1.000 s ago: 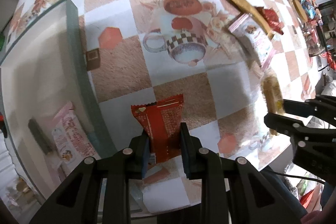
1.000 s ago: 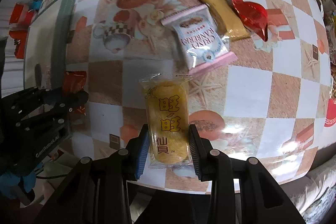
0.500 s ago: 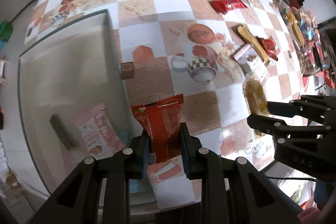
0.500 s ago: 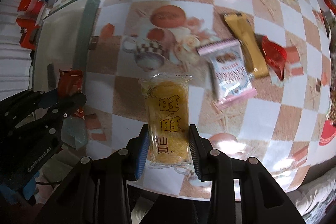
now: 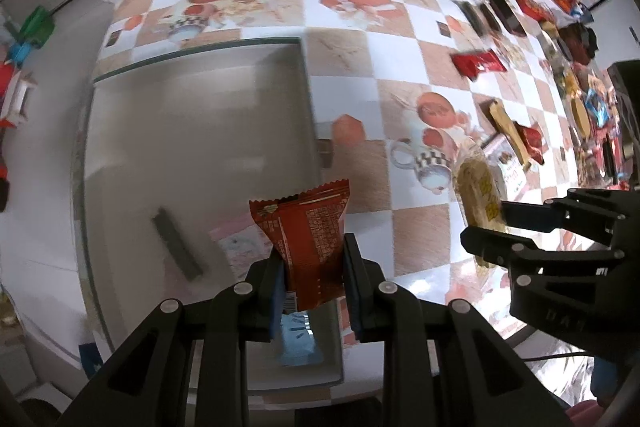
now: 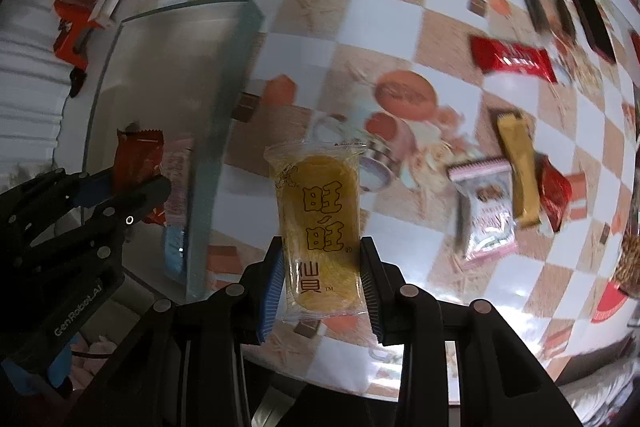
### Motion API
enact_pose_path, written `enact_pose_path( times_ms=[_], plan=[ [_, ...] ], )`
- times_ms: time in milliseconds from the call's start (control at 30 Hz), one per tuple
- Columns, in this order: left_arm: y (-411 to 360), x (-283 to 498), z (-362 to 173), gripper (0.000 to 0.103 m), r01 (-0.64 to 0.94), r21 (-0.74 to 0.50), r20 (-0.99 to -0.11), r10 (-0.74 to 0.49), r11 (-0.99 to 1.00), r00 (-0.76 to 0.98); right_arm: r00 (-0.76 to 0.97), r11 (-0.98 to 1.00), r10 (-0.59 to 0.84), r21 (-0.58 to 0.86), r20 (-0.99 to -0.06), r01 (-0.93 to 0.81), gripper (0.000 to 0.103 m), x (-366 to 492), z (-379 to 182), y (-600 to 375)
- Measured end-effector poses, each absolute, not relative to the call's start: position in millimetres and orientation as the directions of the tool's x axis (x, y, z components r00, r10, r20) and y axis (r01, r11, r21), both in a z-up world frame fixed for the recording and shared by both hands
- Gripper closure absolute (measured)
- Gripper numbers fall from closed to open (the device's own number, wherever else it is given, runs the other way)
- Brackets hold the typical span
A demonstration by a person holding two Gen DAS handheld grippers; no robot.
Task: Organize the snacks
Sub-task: 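Carry the red packet and yellow cracker over the white tray with both tools, then open both tools to drop the snacks into the white tray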
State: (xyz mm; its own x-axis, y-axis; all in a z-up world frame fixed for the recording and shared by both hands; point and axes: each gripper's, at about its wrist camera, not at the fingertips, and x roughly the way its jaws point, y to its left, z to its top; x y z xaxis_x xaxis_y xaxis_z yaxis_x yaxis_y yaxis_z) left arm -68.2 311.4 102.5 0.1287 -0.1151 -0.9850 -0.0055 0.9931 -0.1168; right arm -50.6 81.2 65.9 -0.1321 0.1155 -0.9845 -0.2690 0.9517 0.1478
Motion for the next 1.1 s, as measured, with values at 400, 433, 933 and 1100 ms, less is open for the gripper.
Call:
enact_pose_path(
  times_ms=[400,433,933,1100],
  plan=[
    [361,-75,101,0.075,-0.118,-0.11,-0.986,-0.094,0.987,0.135,-0.131,0.908,0.116,0.159,-0.985,-0.387,0.065,-38,62,136],
    [365,-76,100,0.075,-0.125,-0.11,-0.986,-0.093,0.986,0.135,-0.131,0.902,0.12,0.163,-0.984,-0.4,0.065,-37,62,140],
    [407,-93,77,0.075,-0.215,-0.103,-0.993,-0.089,0.971,0.073,-0.164,0.852,0.162,0.221,-0.973,-0.474,0.065,-30,46,213],
    [411,-100,71,0.075,-0.225,-0.101,-0.995,-0.092,0.969,0.049,-0.189,0.849,0.162,0.235,-0.968,-0.473,0.065,-30,36,229]
  ],
)
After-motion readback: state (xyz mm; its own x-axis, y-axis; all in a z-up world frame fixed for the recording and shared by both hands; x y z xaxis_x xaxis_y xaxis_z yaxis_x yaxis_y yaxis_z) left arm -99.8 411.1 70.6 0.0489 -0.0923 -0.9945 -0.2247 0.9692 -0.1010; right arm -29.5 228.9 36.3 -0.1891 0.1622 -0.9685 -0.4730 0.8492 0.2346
